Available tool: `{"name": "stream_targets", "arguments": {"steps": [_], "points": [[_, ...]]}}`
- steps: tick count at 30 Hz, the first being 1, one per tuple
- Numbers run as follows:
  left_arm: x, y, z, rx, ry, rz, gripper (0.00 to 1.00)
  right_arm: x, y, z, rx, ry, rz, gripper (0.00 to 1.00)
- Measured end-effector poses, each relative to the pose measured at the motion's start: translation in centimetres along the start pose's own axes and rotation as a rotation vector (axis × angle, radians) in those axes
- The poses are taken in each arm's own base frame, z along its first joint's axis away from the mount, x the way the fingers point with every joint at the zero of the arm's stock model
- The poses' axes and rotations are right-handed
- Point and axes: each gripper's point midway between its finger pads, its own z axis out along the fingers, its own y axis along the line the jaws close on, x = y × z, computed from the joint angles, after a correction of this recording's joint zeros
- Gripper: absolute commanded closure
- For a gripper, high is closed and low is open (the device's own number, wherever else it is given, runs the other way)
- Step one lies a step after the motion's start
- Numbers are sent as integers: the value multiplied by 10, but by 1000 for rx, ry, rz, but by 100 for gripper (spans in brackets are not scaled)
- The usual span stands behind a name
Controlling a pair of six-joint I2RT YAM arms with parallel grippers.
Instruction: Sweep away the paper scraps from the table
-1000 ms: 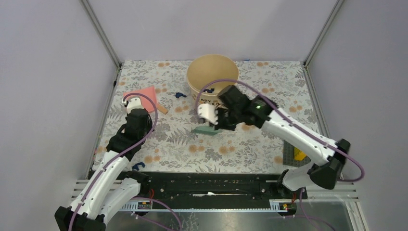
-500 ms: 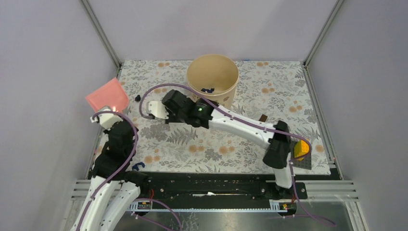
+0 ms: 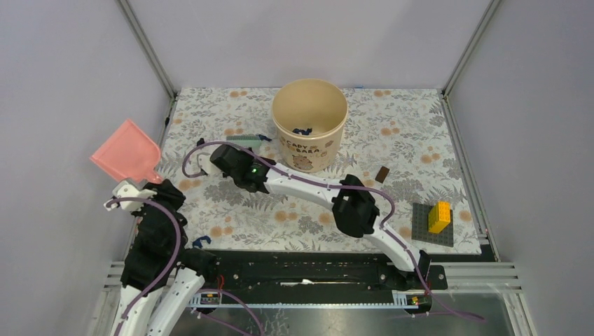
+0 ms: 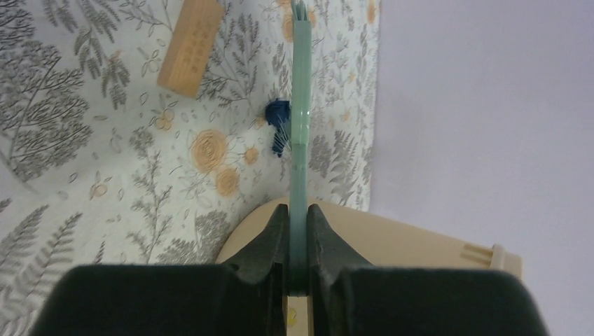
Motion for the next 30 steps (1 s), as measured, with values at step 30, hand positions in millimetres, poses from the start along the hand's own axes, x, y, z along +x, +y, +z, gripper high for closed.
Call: {"name": "stream_targets", "arguments": {"steps": [30], "points": [[4,-5,0,33,8,16,100,47,60,-44,-237,118,-211,100]]}}
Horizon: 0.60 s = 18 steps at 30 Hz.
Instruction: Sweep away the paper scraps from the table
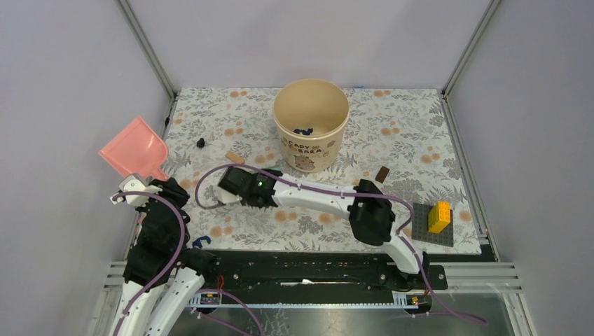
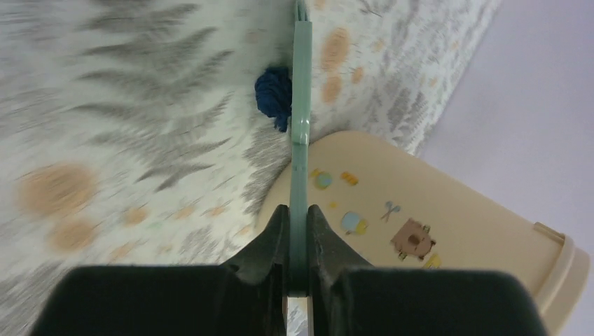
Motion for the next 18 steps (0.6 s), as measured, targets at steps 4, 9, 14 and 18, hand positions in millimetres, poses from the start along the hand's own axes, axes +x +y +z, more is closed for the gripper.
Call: {"name": "stream_targets", "arguments": {"steps": [4,9,14,18], "points": [[1,-2,1,6,5,1,100,-19,37,-54,-112,-51,-55,100],[3,-2,1,5,8,5,100,-24,53,-80,-163,-77,-72,100],[3,-1,1,-1,6,6,100,-31,28,-78,-102,-121,-72,100],[2,4,1,-24,-6,-6,100,-52,4,-76,-1,-214,-95,100]]}}
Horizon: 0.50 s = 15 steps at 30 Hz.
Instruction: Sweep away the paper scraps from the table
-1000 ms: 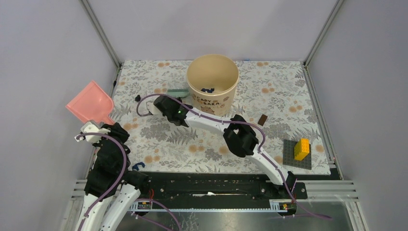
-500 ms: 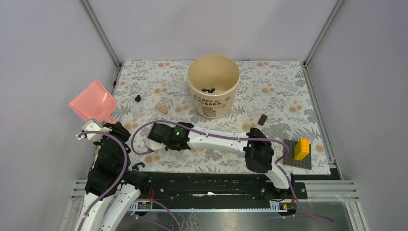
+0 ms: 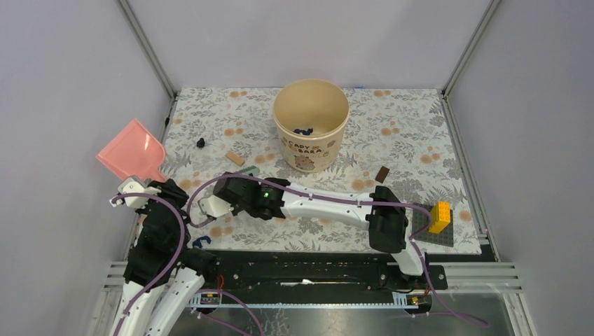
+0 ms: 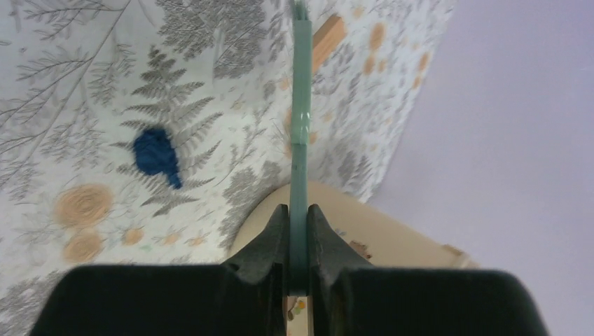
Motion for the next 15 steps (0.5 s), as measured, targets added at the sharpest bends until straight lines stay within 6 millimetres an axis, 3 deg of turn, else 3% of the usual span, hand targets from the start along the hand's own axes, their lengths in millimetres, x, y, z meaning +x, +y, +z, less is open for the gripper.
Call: {"name": "stream_targets", "arguments": {"steps": [7,11,15], "points": [[-8,7,-4,-18,-36,-68,100,-23,-20,25,190,-133,-133,100],[-8,9,-4,-26,-37,-72,100,-42,-43,44,320,-199,-170,100],[-8,9,-4,-27,-37,-77,100,-48,-63,69,438,-228,-183,100]]}}
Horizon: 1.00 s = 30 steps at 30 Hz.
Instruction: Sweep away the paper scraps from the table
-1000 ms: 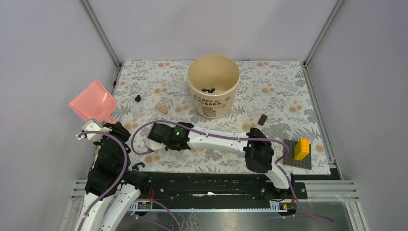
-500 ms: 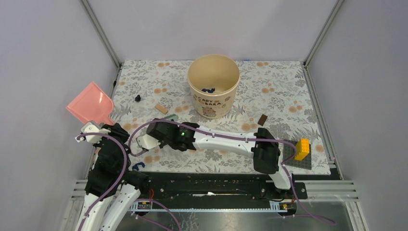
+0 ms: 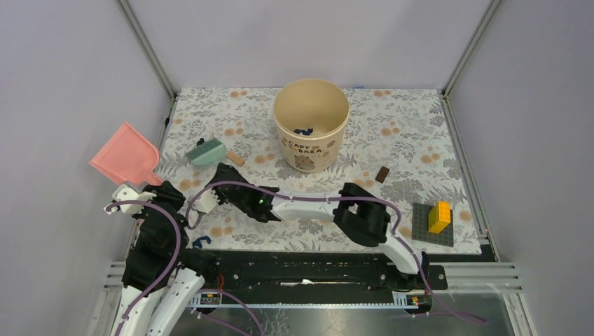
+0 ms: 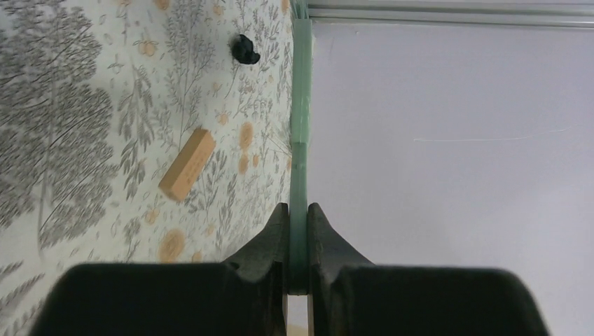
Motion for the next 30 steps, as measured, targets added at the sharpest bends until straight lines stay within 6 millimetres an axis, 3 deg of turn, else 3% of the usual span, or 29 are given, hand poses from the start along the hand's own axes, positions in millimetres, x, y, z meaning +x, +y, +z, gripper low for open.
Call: {"name": "stream_targets", "arguments": {"steps": [10,15,21,26,30], "points": [[2,-3,-1,17,10,1,100,30,14,86,129,35,6,100],[2,-6,-1,33,14,1,100,45,21,118,168,56,25,100],[3,-10,-1,49,17,4,100,55,39,129,114,45,17,100],[6,-12,0,55,28,23,100,49,52,133,71,-3,12,100],[8,-15,2,63,34,32,100,48,85,132,-22,-24,2,100]]}}
